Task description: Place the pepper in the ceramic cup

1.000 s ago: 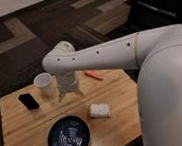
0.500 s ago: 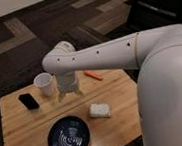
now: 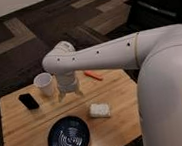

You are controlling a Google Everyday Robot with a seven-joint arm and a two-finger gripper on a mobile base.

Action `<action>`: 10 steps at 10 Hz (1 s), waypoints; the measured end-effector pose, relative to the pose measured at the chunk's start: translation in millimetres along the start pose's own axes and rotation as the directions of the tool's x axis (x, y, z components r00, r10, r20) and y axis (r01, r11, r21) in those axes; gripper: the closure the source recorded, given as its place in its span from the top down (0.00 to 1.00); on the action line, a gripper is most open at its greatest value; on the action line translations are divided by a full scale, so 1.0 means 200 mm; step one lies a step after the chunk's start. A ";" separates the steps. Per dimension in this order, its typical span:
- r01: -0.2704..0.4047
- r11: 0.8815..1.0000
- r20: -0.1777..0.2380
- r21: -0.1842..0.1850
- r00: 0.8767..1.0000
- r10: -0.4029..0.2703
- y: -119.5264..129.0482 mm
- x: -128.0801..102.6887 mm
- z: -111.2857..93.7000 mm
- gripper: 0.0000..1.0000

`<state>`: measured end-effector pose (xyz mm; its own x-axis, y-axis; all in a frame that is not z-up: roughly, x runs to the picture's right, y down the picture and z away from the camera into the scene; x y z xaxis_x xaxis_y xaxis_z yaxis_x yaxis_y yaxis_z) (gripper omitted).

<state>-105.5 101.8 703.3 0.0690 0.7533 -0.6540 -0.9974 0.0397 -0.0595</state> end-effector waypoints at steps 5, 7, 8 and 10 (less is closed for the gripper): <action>0.000 1.000 0.000 0.000 1.000 0.000 0.00 0.00 0.00 0.65; 0.006 1.000 -0.002 0.002 1.000 -0.006 -0.01 -0.01 0.00 0.65; 0.022 1.000 -0.005 0.004 1.000 -0.022 -0.04 -0.03 0.02 0.65; 0.065 0.997 -0.013 0.031 0.998 -0.064 -0.16 -0.15 0.05 0.65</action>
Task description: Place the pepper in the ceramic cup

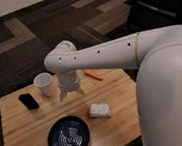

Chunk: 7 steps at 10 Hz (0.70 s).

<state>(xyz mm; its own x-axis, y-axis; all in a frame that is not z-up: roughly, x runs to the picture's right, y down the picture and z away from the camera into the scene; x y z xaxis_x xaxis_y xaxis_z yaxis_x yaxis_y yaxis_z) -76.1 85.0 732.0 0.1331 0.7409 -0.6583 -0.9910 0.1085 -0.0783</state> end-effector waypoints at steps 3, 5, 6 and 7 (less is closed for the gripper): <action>0.128 0.986 0.064 0.109 0.989 -0.136 -0.25 -0.26 -0.08 0.65; 0.370 0.909 0.059 0.190 0.920 -0.387 -0.35 -0.35 -0.12 0.65; 0.457 0.864 0.046 0.211 0.878 -0.476 -0.38 -0.37 -0.13 0.65; 0.553 0.800 0.026 0.232 0.819 -0.573 -0.43 -0.39 -0.14 0.65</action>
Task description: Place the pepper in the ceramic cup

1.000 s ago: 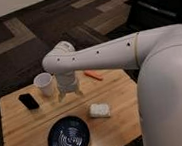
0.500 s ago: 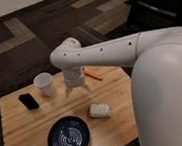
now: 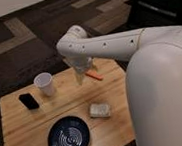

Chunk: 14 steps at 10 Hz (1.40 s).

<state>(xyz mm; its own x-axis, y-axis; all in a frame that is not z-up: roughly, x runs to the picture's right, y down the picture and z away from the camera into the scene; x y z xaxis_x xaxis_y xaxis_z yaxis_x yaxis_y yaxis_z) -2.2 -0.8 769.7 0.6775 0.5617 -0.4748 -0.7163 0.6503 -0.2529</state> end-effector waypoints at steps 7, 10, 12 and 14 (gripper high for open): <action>0.156 0.988 -0.014 0.014 0.988 -0.156 -0.12 0.01 0.02 0.65; 0.213 0.977 0.052 -0.011 0.976 -0.212 -0.28 -0.12 0.16 0.65; 0.262 0.964 0.096 -0.047 0.962 -0.257 -0.28 -0.20 0.27 0.65; 0.309 0.948 0.130 -0.074 0.946 -0.298 -0.29 -0.28 0.38 0.65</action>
<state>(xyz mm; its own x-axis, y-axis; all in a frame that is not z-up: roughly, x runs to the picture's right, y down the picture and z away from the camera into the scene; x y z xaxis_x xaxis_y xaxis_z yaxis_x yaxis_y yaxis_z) 14.3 -30.9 874.6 0.8759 0.4036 -0.2644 -0.4822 0.7521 -0.4493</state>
